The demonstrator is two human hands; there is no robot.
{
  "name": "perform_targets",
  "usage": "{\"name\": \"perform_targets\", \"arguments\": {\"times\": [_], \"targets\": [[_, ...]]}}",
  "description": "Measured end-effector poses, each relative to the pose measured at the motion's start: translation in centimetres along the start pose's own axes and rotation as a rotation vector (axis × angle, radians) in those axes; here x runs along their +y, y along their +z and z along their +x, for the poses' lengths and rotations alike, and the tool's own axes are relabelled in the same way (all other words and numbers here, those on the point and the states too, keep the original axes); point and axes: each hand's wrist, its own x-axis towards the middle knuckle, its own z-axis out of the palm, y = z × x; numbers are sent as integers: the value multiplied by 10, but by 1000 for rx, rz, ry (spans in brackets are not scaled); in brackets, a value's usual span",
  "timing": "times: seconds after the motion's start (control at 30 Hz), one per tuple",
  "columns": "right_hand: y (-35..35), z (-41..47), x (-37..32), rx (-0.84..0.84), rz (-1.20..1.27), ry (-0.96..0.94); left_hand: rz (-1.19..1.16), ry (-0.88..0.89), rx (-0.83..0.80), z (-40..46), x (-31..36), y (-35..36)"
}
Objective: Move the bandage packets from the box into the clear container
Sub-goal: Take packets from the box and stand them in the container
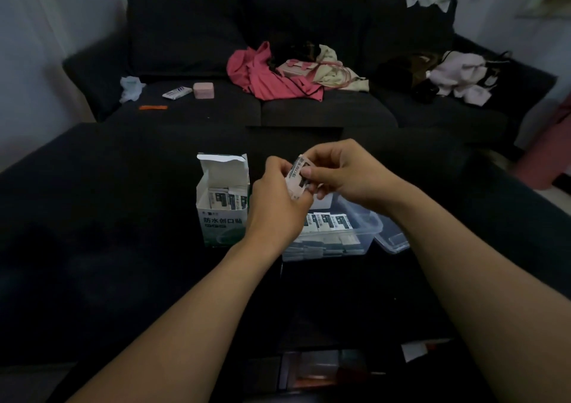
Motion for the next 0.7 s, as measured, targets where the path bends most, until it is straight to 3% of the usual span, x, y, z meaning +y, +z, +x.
{"name": "perform_targets", "arguments": {"times": [0.23, 0.4, 0.7], "targets": [[-49, 10, 14, 157, -476, 37, 231, 53, -219, 1, -4, -15], [-53, 13, 33, -128, -683, 258, 376, 129, -386, 5, -17, -34], [-42, 21, 52, -315, -778, 446, 488, 159, -538, 2, -20, -36]]}}
